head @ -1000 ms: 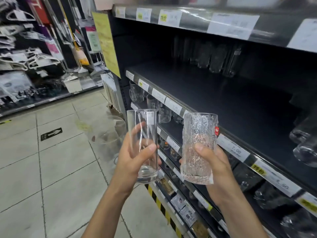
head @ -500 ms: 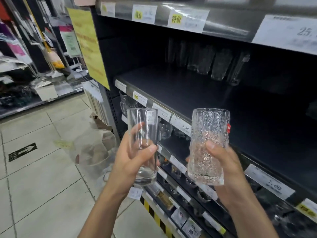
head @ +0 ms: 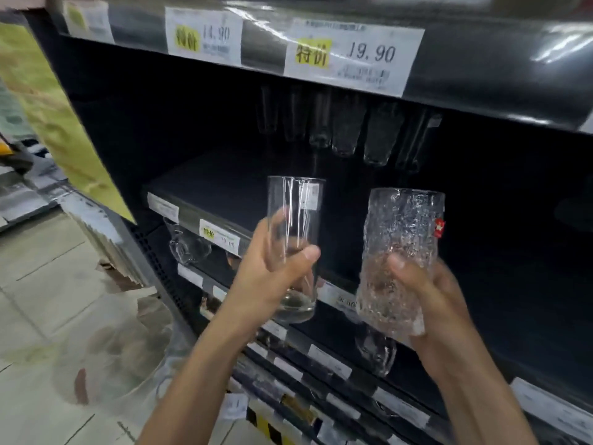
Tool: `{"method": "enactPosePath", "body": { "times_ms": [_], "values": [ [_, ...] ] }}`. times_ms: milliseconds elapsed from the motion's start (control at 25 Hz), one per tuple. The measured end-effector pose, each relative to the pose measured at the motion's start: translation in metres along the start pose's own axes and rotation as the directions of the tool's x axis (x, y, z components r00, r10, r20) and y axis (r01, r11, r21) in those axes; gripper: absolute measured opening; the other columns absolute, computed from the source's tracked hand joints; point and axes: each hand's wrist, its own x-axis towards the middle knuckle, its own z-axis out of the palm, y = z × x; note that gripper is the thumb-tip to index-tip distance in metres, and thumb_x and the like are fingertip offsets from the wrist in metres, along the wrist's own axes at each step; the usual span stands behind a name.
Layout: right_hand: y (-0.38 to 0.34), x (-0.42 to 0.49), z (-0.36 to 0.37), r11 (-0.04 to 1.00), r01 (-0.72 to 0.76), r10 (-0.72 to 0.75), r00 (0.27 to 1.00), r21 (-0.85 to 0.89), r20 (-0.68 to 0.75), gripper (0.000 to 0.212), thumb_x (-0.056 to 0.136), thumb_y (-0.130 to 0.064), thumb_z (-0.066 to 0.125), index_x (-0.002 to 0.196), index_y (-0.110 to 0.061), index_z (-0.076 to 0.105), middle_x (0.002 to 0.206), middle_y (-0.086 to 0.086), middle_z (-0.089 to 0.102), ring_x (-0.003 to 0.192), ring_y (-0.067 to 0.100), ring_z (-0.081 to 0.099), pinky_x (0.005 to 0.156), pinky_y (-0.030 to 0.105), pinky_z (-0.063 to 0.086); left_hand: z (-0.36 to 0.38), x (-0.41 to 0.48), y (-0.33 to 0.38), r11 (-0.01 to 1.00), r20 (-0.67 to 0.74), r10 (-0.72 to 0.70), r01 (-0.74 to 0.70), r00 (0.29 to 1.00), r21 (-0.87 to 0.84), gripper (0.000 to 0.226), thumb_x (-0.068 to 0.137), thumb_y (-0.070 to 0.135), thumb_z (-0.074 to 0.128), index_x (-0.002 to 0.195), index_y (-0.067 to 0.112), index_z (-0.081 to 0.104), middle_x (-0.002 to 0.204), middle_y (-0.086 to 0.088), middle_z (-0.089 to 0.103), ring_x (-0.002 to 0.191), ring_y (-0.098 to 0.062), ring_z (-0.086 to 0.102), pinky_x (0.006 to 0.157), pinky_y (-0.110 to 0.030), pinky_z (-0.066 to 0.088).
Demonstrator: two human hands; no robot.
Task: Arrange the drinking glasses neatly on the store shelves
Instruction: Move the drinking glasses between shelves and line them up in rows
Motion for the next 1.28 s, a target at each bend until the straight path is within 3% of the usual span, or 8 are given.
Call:
{"method": "enactPosePath", "body": {
  "times_ms": [200,320,440,560,680,880,1080,1280],
  "values": [
    [-0.012,0.012,0.013,0.988,0.139,-0.149,0.97,-0.062,-0.194,0.066,0.062,-0.055,0.084,0.121,-0.035,0.061,0.116,-0.012,0.071,0.108,0.006,0.067,0.095,0.035,0.048,0.004,0.048,0.001,0.993,0.255,0.024,0.007,0.967,-0.122,0.071,0.084,0.055,0.05,0.145,0.026,0.028,0.095,0.0,0.067,0.083,-0.024,0.067,0.076,-0.037,0.061],
    [-0.014,0.02,0.01,0.977,0.184,-0.208,0.925,-0.104,-0.317,0.058,0.067,-0.037,0.078,0.12,-0.032,0.057,0.111,-0.01,0.072,0.103,0.005,0.069,0.085,0.025,0.051,0.004,0.075,-0.007,0.978,0.431,0.076,0.016,0.899,-0.207,0.07,0.09,0.041,0.066,0.146,0.019,0.029,0.102,0.0,0.066,0.093,-0.025,0.066,0.085,-0.038,0.057],
    [-0.009,0.031,0.001,0.967,0.201,-0.247,0.882,-0.153,-0.402,0.068,0.063,-0.029,0.082,0.124,-0.024,0.053,0.109,-0.005,0.072,0.1,0.008,0.07,0.078,0.023,0.054,0.01,0.106,-0.011,0.984,0.561,0.11,-0.009,0.821,-0.18,0.064,0.078,0.03,0.073,0.134,0.022,0.045,0.108,0.001,0.062,0.104,-0.019,0.064,0.094,-0.036,0.053],
    [-0.003,0.042,-0.012,0.961,0.176,-0.257,0.86,-0.215,-0.441,0.071,0.064,-0.021,0.088,0.124,-0.021,0.051,0.113,-0.002,0.07,0.102,0.011,0.069,0.084,0.03,0.055,0.022,0.133,-0.011,0.99,0.66,0.086,0.012,0.747,-0.143,0.056,0.076,0.015,0.076,0.124,0.022,0.049,0.109,-0.001,0.057,0.101,-0.009,0.063,0.086,-0.025,0.051],
    [0.003,0.052,-0.024,0.948,0.167,-0.282,0.838,-0.271,-0.467,0.069,0.067,-0.013,0.089,0.124,-0.019,0.05,0.11,-0.003,0.07,0.099,0.009,0.07,0.088,0.033,0.056,0.037,0.153,-0.016,0.993,0.692,0.048,0.037,0.72,-0.108,0.056,0.073,0.009,0.074,0.121,0.02,0.048,0.106,-0.001,0.058,0.097,-0.008,0.062,0.081,-0.024,0.053],
    [0.009,0.068,-0.044,0.951,0.13,-0.259,0.832,-0.282,-0.491,0.073,0.063,-0.018,0.091,0.125,-0.013,0.053,0.113,0.005,0.07,0.102,0.016,0.07,0.093,0.043,0.056,0.054,0.173,-0.024,1.0,0.709,0.029,-0.013,0.705,-0.027,0.075,0.058,0.025,0.086,0.122,0.021,0.047,0.112,0.0,0.056,0.111,-0.016,0.057,0.105,-0.038,0.048],
    [0.009,0.08,-0.062,0.943,0.098,-0.25,0.84,-0.319,-0.481,0.084,0.058,-0.025,0.092,0.13,-0.013,0.05,0.118,0.005,0.068,0.107,0.017,0.068,0.092,0.038,0.055,0.066,0.19,-0.023,0.99,0.711,-0.001,-0.099,0.703,0.099,0.071,0.082,0.017,0.079,0.14,0.015,0.039,0.124,0.001,0.054,0.121,-0.015,0.055,0.105,-0.032,0.047],
    [0.008,0.107,-0.077,0.915,0.012,-0.22,0.852,-0.402,-0.474,0.072,0.07,-0.021,0.088,0.128,-0.019,0.047,0.114,-0.007,0.066,0.106,0.008,0.065,0.09,0.025,0.052,0.08,0.209,-0.026,0.916,0.646,0.058,-0.298,0.761,0.27,0.066,0.088,0.032,0.073,0.146,0.025,0.042,0.117,0.006,0.058,0.1,0.004,0.055,0.077,-0.001,0.042]
  ]
}}
